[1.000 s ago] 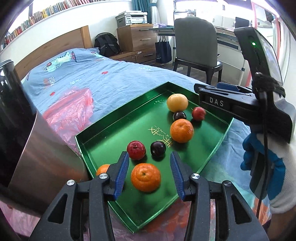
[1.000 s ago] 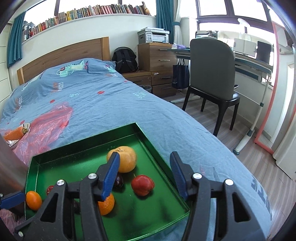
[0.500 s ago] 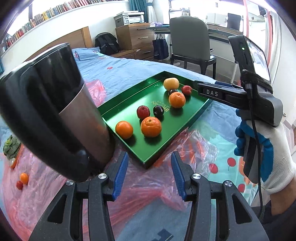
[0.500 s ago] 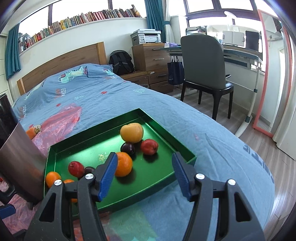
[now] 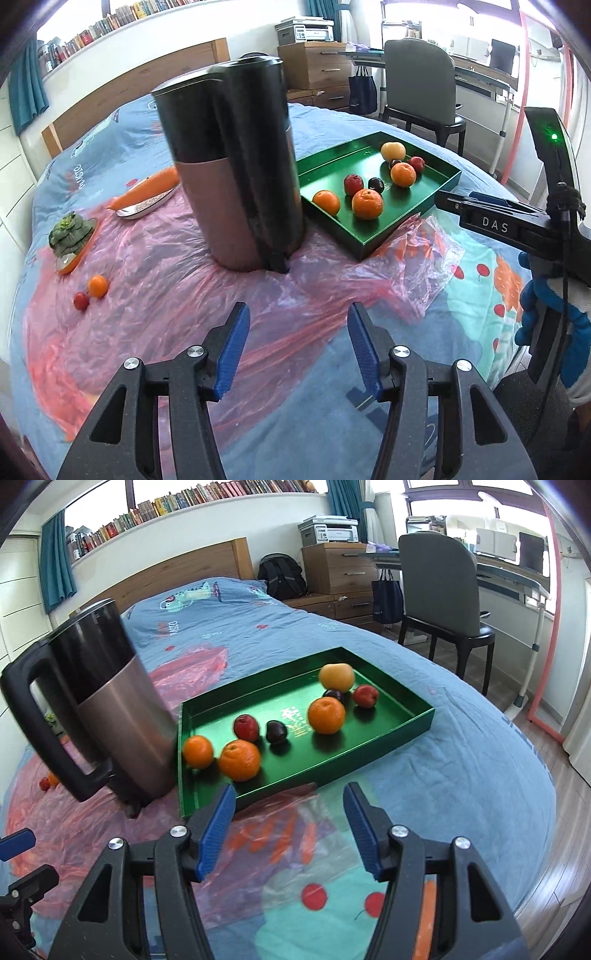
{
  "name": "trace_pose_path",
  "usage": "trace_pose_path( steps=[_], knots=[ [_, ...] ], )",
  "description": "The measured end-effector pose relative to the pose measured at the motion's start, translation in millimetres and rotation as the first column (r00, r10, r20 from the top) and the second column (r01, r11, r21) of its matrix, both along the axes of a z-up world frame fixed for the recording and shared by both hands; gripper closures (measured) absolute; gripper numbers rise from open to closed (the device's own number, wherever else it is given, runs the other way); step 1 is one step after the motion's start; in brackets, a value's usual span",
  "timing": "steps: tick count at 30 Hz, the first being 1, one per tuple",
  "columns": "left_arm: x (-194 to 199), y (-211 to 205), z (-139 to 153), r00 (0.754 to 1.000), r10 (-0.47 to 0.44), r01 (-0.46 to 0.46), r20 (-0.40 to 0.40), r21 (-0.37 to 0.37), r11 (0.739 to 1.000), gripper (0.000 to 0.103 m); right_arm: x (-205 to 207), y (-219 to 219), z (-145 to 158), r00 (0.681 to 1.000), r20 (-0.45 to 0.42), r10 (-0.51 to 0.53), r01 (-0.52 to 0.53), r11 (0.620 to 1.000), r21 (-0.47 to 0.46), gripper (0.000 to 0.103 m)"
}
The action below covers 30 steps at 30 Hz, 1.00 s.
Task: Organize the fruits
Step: 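Move both tools back from the tray toward the last apple and orange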
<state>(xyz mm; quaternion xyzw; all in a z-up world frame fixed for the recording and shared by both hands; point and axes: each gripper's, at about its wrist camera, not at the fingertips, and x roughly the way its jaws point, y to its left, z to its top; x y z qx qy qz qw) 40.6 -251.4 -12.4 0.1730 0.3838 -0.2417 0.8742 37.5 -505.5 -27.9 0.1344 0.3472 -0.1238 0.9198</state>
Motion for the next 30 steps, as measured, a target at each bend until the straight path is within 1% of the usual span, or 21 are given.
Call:
trace_pose_path(
  steps=[5, 7, 13, 18, 23, 30],
  knots=[
    [-17, 41, 7, 0.999, 0.049, -0.049, 0.011, -0.005, 0.999, 0.052, -11, 53, 7, 0.996, -0.020, 0.088, -0.088, 0.996, 0.008, 0.010],
    [-23, 57, 9, 0.997, 0.069, -0.069, 0.015, -0.010, 0.998, 0.051, -16, 73, 9, 0.992, -0.034, 0.124, -0.124, 0.992, 0.012, 0.010],
    [-39, 105, 14, 0.991, 0.130, -0.130, 0.026, -0.023, 0.991, 0.050, -29, 126, 14, 0.976, -0.061, 0.210, -0.209, 0.978, 0.026, 0.010],
    [-47, 136, 17, 0.985, 0.171, -0.170, 0.023, -0.052, 0.984, 0.050, -35, 160, 19, 0.960, -0.081, 0.267, -0.264, 0.963, 0.049, 0.010],
    [-54, 162, 17, 0.979, 0.203, -0.201, 0.019, -0.081, 0.976, 0.050, -43, 195, 26, 0.942, -0.094, 0.321, -0.319, 0.947, 0.030, 0.010],
    [-55, 195, 16, 0.969, 0.248, -0.245, 0.009, -0.111, 0.963, 0.050, -43, 225, 36, 0.928, -0.102, 0.358, -0.359, 0.933, 0.002, 0.010]
  ],
)
